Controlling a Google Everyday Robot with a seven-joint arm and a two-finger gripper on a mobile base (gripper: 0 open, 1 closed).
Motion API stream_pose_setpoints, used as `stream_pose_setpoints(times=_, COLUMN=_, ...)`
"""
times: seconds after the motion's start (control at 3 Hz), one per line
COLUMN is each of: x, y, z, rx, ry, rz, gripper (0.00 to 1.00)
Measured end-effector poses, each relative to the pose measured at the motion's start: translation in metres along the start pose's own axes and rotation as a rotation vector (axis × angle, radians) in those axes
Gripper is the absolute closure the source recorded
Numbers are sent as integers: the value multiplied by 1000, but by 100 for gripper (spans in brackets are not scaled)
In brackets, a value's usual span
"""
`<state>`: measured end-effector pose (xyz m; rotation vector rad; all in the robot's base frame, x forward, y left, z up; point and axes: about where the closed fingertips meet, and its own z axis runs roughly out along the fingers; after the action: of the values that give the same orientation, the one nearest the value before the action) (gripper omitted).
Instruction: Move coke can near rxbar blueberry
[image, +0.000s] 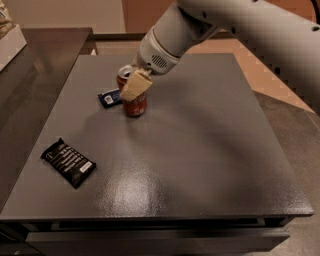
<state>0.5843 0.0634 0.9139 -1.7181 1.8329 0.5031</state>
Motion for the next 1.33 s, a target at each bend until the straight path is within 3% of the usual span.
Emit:
stream_pose_setpoints(times=0.33, x=8, y=-14, z=9, rx=2, ry=-15, rz=28, gripper=82)
stream_pose_setpoints(times=1.33, x=6, y=-11, z=14, rx=-8, ry=-13, rz=23, gripper=13)
